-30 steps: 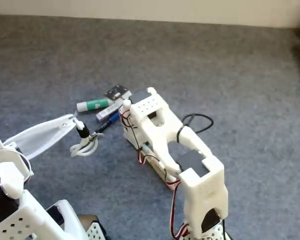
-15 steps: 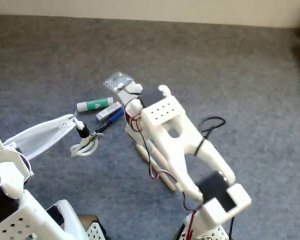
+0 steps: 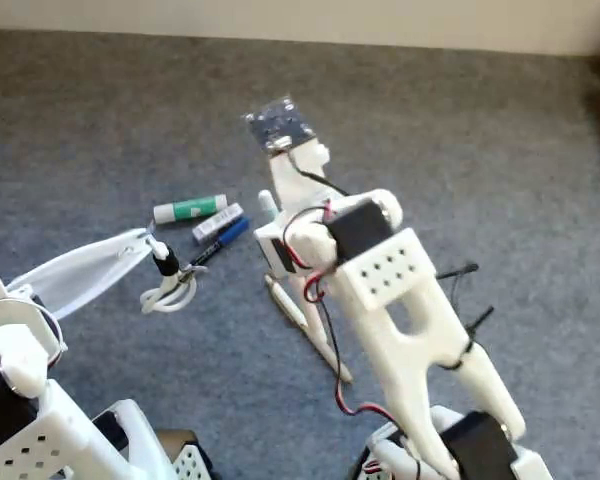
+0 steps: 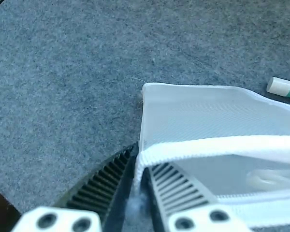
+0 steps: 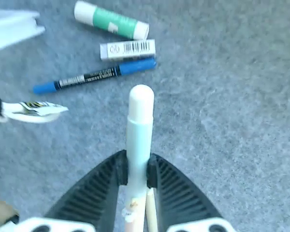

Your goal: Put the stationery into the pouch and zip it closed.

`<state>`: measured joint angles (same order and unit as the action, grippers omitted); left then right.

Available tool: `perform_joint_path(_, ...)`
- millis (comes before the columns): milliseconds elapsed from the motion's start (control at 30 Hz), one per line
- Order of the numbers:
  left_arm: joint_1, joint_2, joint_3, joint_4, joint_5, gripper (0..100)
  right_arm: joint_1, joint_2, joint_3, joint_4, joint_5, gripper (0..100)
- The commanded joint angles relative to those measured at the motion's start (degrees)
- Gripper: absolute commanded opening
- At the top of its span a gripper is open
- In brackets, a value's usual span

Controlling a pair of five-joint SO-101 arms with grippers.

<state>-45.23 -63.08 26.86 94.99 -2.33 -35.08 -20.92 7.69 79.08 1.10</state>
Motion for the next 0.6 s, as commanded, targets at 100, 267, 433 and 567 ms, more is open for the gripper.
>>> perform_joint_path(100, -0.31, 0.22, -2.59, 0.00, -0.26, 1, -4.44, -9.80, -1.01, -3.74, -4.31, 0.4)
perform_joint_path(267, -0.31, 0.22, -2.59, 0.09, -0.26, 1, -6.46, -16.04, -0.75, -13.05, -5.45, 0.4)
perform_joint_path(433, -0.31, 0.22, -2.59, 0.09, -0.26, 1, -9.80, -19.74, -0.84, -19.30, -5.45, 0.4)
perform_joint_path(567, -0.31, 0.22, -2.59, 0.09, -0.26, 1, -13.14, -20.88, -1.10, -23.87, -5.27, 0.4)
